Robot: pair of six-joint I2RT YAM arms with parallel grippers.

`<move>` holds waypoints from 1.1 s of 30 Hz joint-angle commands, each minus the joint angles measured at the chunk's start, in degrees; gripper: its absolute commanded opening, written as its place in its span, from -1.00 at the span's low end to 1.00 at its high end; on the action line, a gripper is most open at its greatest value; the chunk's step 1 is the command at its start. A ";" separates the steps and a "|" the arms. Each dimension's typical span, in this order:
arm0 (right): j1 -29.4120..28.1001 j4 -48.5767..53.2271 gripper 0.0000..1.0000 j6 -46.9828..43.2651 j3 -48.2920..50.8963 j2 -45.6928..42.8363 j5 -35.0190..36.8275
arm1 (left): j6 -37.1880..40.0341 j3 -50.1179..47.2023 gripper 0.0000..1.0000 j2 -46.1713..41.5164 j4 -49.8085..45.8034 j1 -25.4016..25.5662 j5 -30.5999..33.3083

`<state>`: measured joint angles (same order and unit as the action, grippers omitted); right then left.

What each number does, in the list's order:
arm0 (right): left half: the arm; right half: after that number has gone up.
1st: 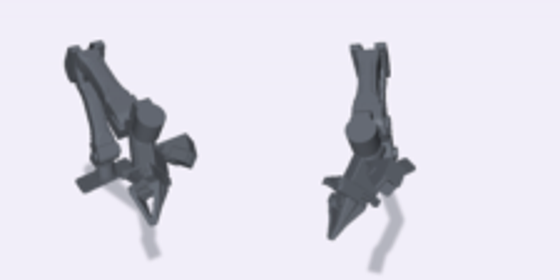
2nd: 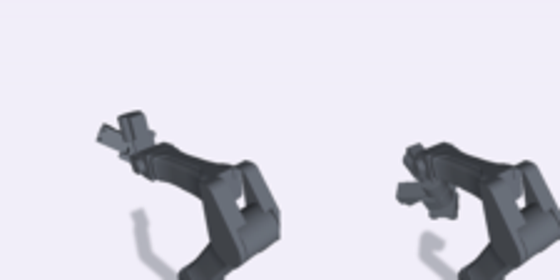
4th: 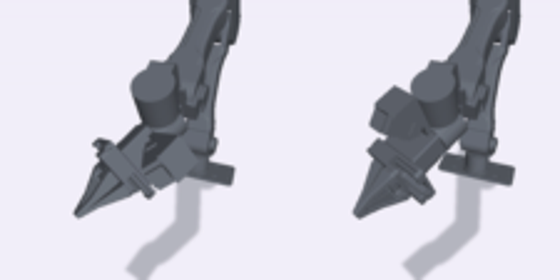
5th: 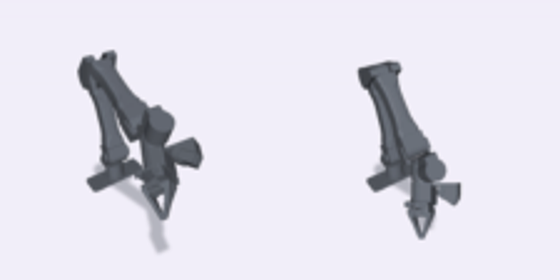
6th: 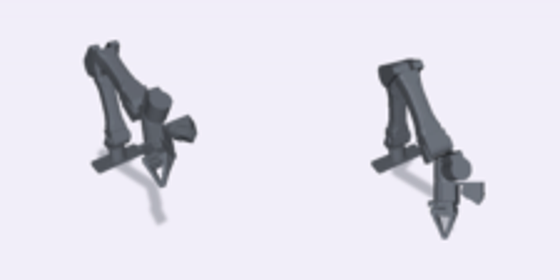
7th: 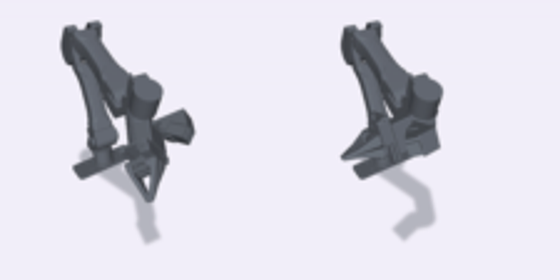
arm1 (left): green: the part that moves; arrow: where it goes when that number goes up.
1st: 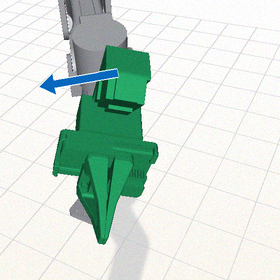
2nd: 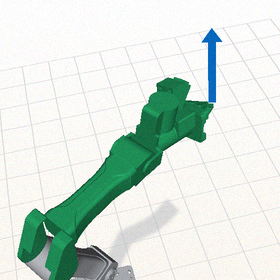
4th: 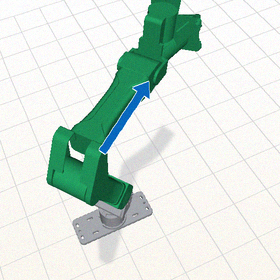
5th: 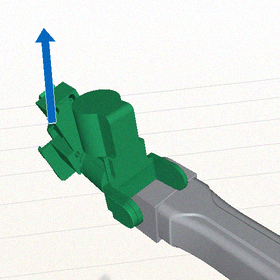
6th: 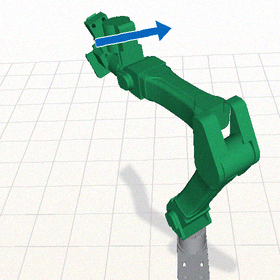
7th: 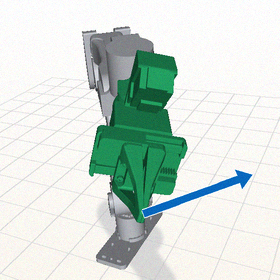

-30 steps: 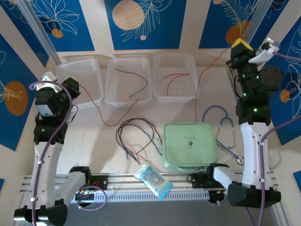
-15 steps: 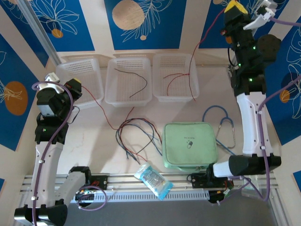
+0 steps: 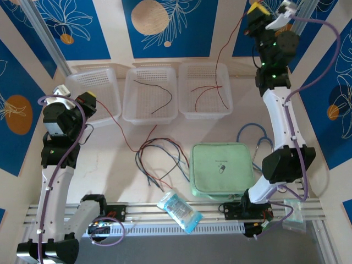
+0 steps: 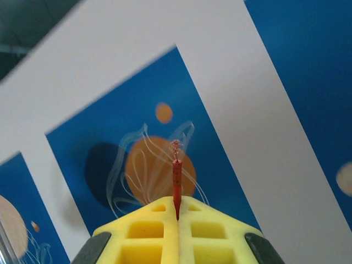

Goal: Untangle the cables

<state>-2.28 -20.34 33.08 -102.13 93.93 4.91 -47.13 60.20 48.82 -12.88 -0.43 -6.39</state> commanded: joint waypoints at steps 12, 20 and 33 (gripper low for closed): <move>-6.01 3.33 -1.00 -8.70 29.41 1.43 9.24 | -1.02 0.62 -1.00 -0.06 0.48 -0.69 -3.27; -7.34 5.58 -1.00 -8.12 19.50 -0.61 5.66 | -1.03 1.23 -1.00 0.49 0.22 -0.63 -3.69; -6.18 5.77 -1.00 -3.55 4.19 -1.72 3.22 | -1.12 0.26 -1.00 -0.04 0.13 -0.63 -4.33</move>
<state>-9.06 -13.32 27.09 -96.07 93.06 9.21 -47.77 60.20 49.60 -12.91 -0.43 -9.30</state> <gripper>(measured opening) 0.049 0.049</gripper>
